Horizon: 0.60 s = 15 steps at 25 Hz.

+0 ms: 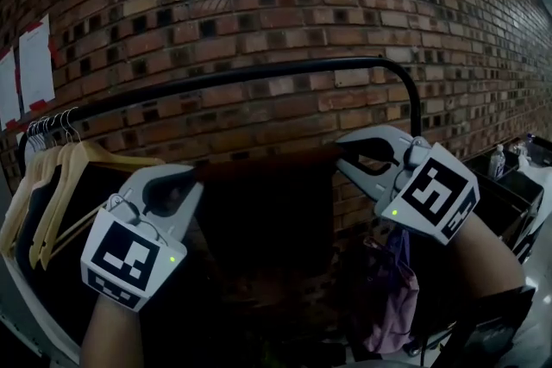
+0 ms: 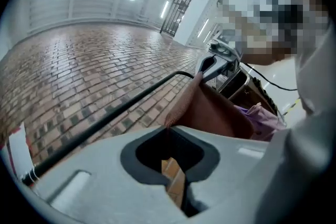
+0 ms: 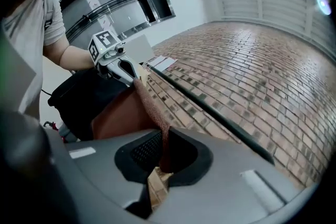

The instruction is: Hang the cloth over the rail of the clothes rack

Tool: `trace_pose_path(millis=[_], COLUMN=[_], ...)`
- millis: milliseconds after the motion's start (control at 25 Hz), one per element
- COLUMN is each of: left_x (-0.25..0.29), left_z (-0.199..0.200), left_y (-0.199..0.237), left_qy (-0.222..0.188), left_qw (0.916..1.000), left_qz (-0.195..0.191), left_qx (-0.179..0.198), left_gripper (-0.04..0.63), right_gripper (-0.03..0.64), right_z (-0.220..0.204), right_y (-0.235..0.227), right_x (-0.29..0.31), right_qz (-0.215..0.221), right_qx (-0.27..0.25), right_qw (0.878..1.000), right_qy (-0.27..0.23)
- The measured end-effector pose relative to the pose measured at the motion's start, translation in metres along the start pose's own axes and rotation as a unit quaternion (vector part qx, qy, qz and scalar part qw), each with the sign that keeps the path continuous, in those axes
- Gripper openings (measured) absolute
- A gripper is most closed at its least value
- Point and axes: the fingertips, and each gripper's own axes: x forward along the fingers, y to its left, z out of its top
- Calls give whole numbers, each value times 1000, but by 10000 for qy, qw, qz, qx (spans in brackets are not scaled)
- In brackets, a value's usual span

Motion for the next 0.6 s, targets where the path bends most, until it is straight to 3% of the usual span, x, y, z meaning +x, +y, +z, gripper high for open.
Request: trace_pose_path(millis=[280,600], left_x=[29,56], left_z=[48,78], left_y=[100,190], left_qy=[-126,64], left_qw=[9956,9897], left_qz=[472,658], left_qx=[805,1268], left_gripper=[18,18], right_gripper=[12,12], right_z=[47,93], right_y=[-85,-166], right_x=[27,65], right_qz=[-480,-940], right_qx=[-691,-1511], right_qw=[9963,9823], right_qy=[180,585])
